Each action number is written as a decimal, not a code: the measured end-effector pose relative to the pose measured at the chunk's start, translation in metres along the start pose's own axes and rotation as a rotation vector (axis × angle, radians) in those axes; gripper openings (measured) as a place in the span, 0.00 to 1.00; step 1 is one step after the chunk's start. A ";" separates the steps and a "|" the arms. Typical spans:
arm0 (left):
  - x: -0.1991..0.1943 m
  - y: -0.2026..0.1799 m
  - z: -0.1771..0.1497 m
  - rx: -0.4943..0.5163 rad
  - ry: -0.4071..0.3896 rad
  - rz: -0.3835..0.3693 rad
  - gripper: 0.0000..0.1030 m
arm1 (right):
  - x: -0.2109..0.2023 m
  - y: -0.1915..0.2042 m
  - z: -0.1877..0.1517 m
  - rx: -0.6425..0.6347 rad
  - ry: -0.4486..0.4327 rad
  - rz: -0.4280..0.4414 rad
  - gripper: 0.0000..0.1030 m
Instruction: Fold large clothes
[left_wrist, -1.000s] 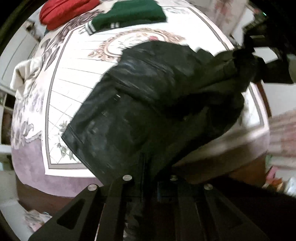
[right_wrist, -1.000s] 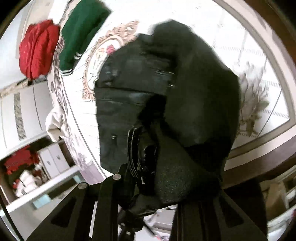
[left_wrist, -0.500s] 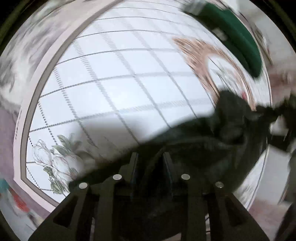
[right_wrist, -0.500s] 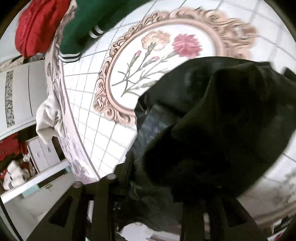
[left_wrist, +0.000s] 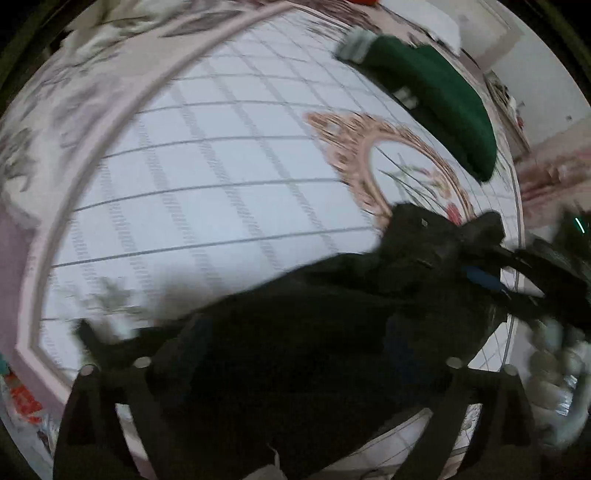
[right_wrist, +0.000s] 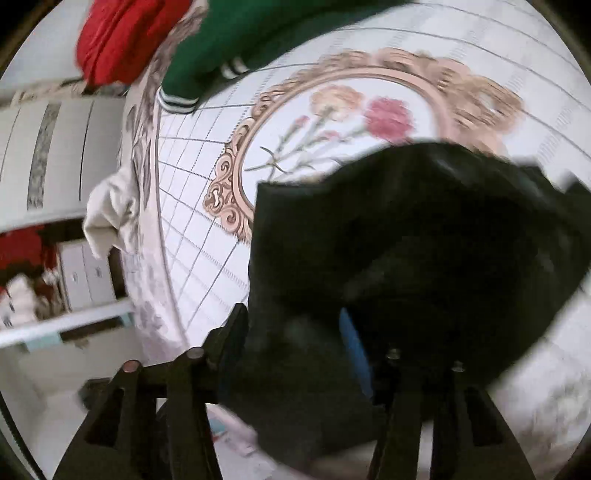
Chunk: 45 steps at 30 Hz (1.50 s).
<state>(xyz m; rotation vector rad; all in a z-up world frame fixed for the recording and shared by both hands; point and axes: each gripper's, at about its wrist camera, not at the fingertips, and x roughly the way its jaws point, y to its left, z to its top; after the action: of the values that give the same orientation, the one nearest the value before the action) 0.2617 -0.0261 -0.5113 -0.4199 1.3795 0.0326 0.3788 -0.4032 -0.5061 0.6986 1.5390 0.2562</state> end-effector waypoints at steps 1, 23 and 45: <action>0.009 -0.013 0.001 0.012 -0.005 -0.001 0.99 | 0.020 0.002 0.010 -0.045 -0.016 -0.064 0.46; 0.030 -0.022 0.003 -0.064 0.032 0.133 1.00 | -0.045 -0.188 -0.009 0.353 -0.135 -0.072 0.26; 0.065 0.008 0.006 -0.118 0.070 0.238 1.00 | 0.054 0.001 0.059 -0.236 0.036 -0.319 0.19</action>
<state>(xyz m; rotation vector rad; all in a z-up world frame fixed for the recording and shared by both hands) 0.2782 -0.0318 -0.5750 -0.3556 1.4954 0.2987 0.4382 -0.3861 -0.5567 0.2585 1.5978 0.2064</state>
